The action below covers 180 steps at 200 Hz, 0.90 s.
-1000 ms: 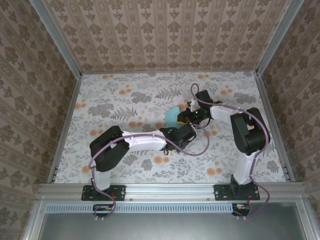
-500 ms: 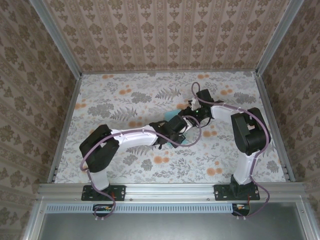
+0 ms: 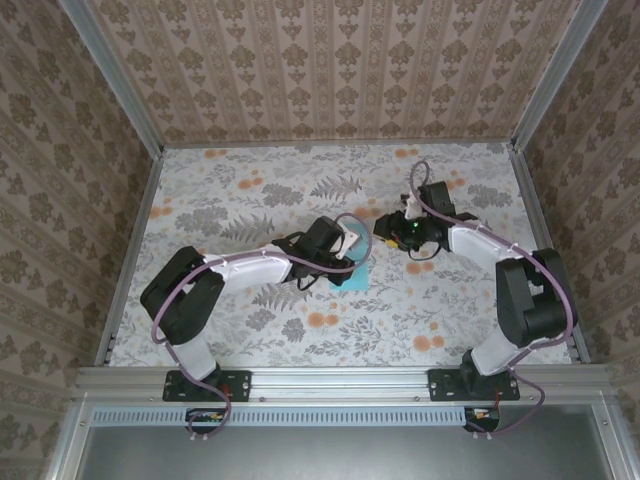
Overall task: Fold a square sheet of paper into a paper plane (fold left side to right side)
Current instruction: Fold the triangle a second time at the center of the table.
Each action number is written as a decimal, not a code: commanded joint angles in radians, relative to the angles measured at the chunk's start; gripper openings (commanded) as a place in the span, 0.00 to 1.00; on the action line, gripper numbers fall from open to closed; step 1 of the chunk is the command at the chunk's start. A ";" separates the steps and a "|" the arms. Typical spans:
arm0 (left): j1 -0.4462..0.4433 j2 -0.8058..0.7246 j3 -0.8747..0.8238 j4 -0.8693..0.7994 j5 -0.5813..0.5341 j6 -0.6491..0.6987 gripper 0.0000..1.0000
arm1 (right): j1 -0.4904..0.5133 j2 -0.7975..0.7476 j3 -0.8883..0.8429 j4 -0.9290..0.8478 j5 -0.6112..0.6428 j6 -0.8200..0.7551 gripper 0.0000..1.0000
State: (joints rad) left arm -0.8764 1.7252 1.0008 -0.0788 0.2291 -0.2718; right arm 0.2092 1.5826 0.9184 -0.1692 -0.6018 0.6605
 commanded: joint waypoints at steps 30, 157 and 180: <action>0.032 -0.036 -0.039 0.077 0.110 -0.097 0.06 | 0.091 -0.138 -0.202 0.063 0.087 0.047 0.10; 0.061 -0.032 -0.039 0.037 0.098 -0.115 0.08 | 0.273 0.064 -0.203 0.140 0.172 0.097 0.01; 0.067 -0.027 -0.034 0.023 0.100 -0.113 0.09 | 0.272 0.074 -0.192 0.082 0.199 0.073 0.01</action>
State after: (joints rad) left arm -0.8223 1.7206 0.9680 -0.0219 0.3218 -0.3744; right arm 0.4763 1.6417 0.6971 -0.0090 -0.4465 0.7616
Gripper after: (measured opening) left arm 0.084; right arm 0.052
